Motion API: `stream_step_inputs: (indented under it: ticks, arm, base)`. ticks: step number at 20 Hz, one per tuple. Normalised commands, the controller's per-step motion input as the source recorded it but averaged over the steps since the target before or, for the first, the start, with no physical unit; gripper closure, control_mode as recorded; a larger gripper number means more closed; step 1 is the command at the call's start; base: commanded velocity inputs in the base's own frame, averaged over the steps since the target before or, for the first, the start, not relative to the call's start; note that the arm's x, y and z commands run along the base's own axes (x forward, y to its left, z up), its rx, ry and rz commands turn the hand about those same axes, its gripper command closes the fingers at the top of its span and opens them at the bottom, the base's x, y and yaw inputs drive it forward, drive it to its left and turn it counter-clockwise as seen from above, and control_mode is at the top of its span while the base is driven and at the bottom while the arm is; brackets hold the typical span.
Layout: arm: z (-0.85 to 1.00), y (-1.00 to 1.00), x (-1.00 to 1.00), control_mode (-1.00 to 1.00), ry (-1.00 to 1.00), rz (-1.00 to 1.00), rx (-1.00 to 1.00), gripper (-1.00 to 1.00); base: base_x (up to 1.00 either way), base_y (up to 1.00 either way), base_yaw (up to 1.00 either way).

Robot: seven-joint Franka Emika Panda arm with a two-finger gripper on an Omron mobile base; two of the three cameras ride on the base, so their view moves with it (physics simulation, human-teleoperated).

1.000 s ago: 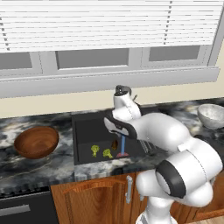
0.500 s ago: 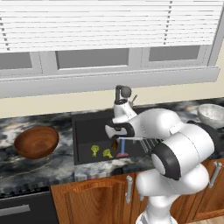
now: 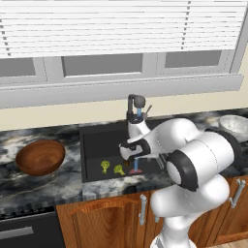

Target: Pick the broccolis from the sink and place them in one bowl. Place the sweet potato in the other bowl. Then turn off the sink faucet.

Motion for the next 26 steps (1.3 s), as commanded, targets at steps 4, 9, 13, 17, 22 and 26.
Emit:
stream_step_inputs:
  ticks: [4, 9, 13, 17, 22, 26]
  arm:
    - [-0.21, -0.08, 0.03, -1.00, -0.19, 0.08, 0.04, -1.00]
    - [-0.21, 0.00, 0.20, -1.00, -0.10, 0.04, 0.08, -1.00]
    - [-0.15, 0.00, 0.29, -1.00, -0.12, 0.05, 0.04, -1.00]
    - [-0.09, 0.00, 0.30, -1.00, -0.10, 0.02, 0.00, -1.00]
    - [-0.13, 0.00, 0.37, -1.00, -0.01, 0.00, 0.00, -1.00]
    - [-0.11, 0.01, 0.40, -1.00, 0.00, 0.00, 0.00, -1.00]
  base:
    - [0.00, 0.00, 0.00]
    - [0.00, 0.00, 0.00]
    - [0.00, 0.00, 0.00]
    - [0.00, 0.00, 0.00]
    - [0.00, 0.00, 0.00]
    - [0.00, 0.00, 0.00]
